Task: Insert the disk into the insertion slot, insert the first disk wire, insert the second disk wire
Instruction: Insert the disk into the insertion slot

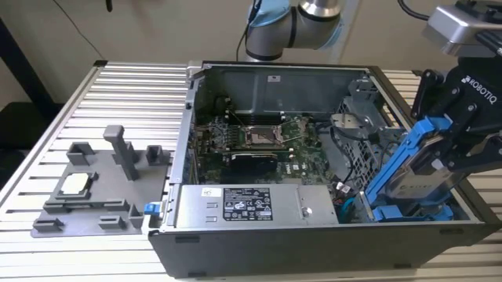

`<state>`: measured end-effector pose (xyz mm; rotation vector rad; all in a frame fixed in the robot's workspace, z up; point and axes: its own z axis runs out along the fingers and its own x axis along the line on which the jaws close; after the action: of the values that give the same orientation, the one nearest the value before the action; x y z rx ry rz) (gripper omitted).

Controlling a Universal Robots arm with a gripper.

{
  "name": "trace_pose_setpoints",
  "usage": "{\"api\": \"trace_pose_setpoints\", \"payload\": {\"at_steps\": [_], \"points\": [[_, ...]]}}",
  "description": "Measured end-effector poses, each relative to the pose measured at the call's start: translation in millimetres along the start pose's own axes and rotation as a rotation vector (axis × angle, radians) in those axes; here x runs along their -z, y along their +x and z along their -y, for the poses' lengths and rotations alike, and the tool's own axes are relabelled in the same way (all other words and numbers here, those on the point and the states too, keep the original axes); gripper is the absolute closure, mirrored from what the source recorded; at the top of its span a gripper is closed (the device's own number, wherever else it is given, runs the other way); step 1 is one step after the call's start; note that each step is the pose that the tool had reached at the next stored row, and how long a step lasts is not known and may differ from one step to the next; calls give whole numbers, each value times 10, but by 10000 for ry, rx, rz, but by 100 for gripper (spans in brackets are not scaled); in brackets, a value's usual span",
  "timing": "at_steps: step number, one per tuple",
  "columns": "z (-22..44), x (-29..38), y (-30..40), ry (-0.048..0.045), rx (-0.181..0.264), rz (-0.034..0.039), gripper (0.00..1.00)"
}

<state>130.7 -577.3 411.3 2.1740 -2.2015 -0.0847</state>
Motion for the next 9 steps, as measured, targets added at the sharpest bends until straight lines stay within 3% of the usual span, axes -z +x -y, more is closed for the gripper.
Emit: {"api": "trace_pose_setpoints", "payload": {"at_steps": [9], "points": [[17,-114,1,-103,-1,-2,67]]}}
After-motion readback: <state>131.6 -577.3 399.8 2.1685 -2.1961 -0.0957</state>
